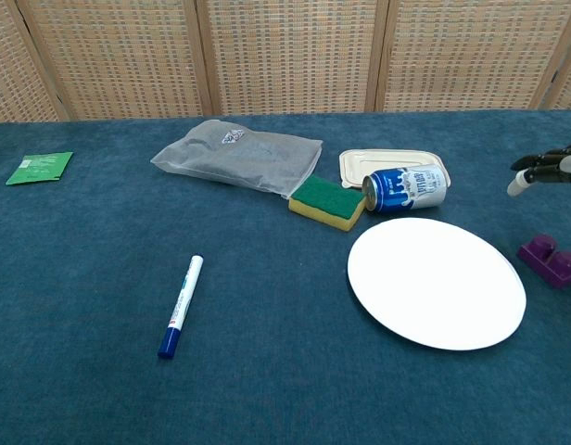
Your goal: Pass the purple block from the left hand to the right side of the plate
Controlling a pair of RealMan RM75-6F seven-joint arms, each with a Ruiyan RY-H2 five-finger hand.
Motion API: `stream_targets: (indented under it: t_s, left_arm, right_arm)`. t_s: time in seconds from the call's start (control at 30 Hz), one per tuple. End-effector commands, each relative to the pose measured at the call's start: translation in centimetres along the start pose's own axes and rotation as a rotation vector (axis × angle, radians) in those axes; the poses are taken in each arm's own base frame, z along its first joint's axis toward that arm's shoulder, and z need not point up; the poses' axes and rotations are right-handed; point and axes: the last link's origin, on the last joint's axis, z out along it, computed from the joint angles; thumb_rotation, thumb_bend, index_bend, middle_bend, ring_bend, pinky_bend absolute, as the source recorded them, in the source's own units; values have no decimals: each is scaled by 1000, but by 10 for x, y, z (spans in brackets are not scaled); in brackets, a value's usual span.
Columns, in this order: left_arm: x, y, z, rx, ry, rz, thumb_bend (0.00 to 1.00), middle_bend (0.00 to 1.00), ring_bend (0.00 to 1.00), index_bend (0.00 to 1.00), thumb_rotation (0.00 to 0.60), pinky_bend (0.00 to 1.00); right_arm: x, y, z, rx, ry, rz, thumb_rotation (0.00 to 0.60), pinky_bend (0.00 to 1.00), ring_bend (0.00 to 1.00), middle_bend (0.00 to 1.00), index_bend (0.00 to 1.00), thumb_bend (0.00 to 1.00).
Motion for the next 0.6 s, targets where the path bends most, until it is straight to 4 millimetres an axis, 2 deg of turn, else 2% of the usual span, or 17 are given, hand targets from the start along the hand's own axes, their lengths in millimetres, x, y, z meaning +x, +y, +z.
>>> stream_targets:
  t_s: [0.03,0.17,0.2,0.23,0.6]
  left_arm:
    - [1,0,-2,-3,10,0,53,0,0,0,600,0]
    - [2,0,-7,-13,35,2,53,0,0,0,600,0]
    - [1,0,-13,-17,44,4,54,0,0,0,600,0]
    - [0,0,-16,-19,51,6,54,0,0,0,600,0]
    - [-7,-3,-40,-22,122,37,50,0,0,0,600,0]
  right_arm:
    - [17,6,-27,-9,85,17,600,0,0,0,33,0]
    - [25,18,-59,-50,207,33,600,0,0,0,0,0]
    - [25,23,-78,-79,276,67,600,0,0,0,0,0]
    - [23,24,-88,-85,305,78,600,0,0,0,0,0]
    - [3,31,-137,-177,410,177,600,0,0,0,0,0]
